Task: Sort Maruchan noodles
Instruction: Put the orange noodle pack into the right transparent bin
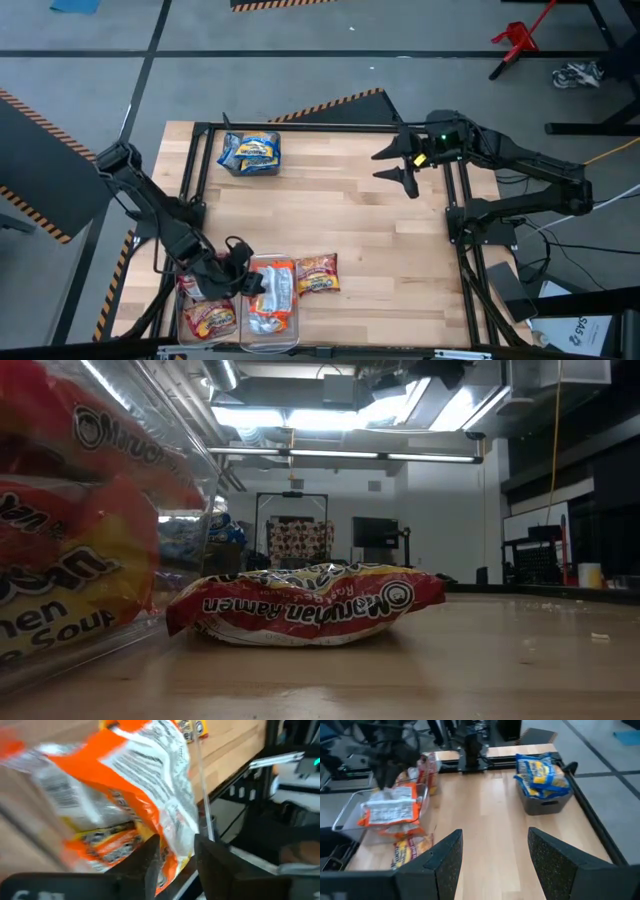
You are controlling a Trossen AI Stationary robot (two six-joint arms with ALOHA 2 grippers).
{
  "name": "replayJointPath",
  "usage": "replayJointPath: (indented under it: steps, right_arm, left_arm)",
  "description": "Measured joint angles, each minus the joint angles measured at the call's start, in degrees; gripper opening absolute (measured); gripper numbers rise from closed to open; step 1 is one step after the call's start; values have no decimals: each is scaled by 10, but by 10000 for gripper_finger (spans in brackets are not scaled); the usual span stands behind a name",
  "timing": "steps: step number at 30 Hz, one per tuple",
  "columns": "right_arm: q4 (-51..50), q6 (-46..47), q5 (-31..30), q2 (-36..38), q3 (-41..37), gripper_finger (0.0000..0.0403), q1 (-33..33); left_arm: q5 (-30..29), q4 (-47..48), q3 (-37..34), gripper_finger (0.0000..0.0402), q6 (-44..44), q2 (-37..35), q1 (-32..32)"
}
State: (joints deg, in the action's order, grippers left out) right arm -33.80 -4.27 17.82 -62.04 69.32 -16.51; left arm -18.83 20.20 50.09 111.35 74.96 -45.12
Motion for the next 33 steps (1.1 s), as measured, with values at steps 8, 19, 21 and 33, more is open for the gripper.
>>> replayJointPath:
  steps: [8, 19, 21, 33]
  right_arm:
    - [-14, -10, 33, -37, -5, 211, 0]
    - [187, -4, 54, -96, -159, 211, 84]
    - [243, -7, 34, -103, -189, 211, 113]
    - [313, -17, -74, -151, -224, 211, 205]
  left_arm:
    - [85, 132, 0, 128, 13, -73, 0]
    - [-165, -43, 0, 122, -232, -103, 15]
    - [-138, -45, 0, 116, -248, -78, 32]
    - [-16, -85, 0, 89, -236, 68, 61]
